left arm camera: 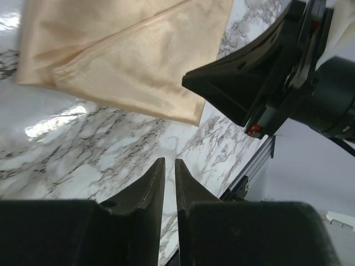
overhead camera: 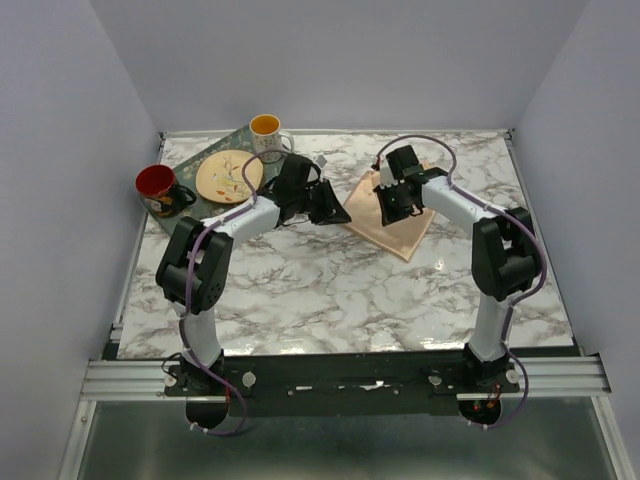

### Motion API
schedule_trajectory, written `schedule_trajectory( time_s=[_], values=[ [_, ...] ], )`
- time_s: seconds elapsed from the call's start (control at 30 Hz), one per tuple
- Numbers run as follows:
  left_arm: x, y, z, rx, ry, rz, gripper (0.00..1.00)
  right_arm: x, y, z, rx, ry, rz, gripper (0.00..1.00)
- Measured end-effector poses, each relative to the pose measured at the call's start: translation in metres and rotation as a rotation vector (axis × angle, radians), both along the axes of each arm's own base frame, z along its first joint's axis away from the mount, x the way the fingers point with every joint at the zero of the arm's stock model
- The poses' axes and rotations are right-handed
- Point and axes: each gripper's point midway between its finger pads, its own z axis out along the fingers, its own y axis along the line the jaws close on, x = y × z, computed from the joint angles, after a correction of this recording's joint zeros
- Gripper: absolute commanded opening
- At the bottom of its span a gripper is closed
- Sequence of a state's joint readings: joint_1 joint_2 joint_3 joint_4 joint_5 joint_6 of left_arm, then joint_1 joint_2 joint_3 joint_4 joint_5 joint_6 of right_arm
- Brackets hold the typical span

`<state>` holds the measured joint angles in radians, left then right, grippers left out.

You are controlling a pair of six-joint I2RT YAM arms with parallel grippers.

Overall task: Fold the napkin, place the utensils inside, and roll it up
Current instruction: Roll the napkin with the utensil

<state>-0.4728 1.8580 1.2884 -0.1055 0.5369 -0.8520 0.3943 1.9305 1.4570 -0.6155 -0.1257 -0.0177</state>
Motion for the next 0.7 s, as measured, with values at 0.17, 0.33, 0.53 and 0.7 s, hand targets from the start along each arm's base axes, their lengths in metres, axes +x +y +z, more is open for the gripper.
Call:
schedule_trajectory(
  time_s=[0.17,0.33,0.53,0.7],
  values=[
    [-0.018,-0.024,-0.013,0.007,0.029,-0.054,0.15,0.001,-0.005,-0.011,0.018,0.04,-0.027,0.01],
    [-0.034,-0.035,-0.022,0.02,0.049,-0.091,0.13,-0.004,-0.001,-0.031,0.023,0.096,-0.017,0.01],
    [-0.041,-0.042,-0.042,0.046,0.084,-0.109,0.12,-0.003,-0.001,-0.031,0.025,0.095,-0.016,0.01],
    [-0.041,-0.042,-0.064,0.078,0.126,-0.106,0.11,-0.002,-0.001,-0.028,0.035,0.092,-0.016,0.01]
  ],
)
